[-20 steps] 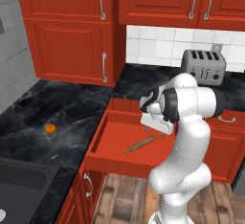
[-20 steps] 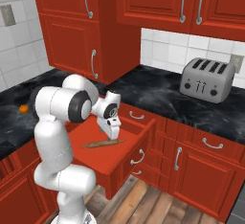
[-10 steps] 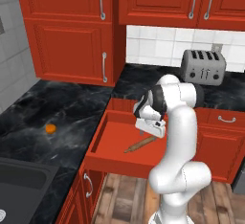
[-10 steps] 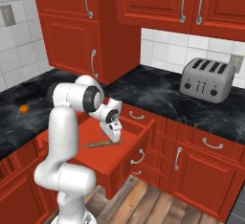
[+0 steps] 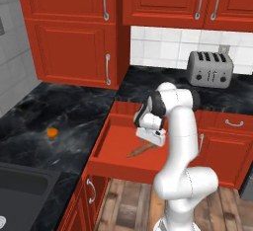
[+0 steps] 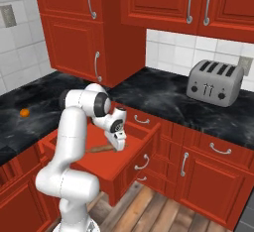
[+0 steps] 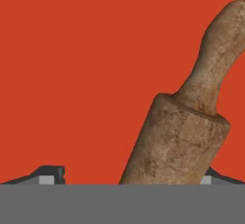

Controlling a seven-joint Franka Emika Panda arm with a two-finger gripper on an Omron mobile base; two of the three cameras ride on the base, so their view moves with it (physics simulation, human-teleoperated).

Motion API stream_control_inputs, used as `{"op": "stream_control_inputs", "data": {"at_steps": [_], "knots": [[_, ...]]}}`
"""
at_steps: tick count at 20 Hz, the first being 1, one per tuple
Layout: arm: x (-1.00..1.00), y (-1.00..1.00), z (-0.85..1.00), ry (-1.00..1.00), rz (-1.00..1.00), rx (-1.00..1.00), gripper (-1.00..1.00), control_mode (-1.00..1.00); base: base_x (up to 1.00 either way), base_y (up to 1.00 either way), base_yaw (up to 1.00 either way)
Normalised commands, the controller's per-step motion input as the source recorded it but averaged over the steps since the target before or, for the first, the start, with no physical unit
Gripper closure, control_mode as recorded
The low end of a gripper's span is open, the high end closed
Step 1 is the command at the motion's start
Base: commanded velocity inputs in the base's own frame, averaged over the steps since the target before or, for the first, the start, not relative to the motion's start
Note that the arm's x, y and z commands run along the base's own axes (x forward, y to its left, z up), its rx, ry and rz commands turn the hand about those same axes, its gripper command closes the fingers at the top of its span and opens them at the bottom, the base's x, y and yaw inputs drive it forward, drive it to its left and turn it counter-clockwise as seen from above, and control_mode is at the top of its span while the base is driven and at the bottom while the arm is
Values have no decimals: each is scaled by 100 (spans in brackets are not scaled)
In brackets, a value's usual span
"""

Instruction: Pick the rolling pin from the drawer and place it on the counter.

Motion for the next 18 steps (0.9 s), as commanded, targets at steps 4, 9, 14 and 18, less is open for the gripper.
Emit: {"op": "stream_control_inputs", "data": {"at_steps": [4,9,14,18], "knots": [[2,5,-59,-10,0,0,100,-100,0,0,0],[-8,-8,-53,-14,-4,0,100,-100,0,0,0],[-41,-45,-51,-13,-10,3,100,-100,0,0,0],[-30,-29,-14,-10,-15,6,100,-100,0,0,0]]}}
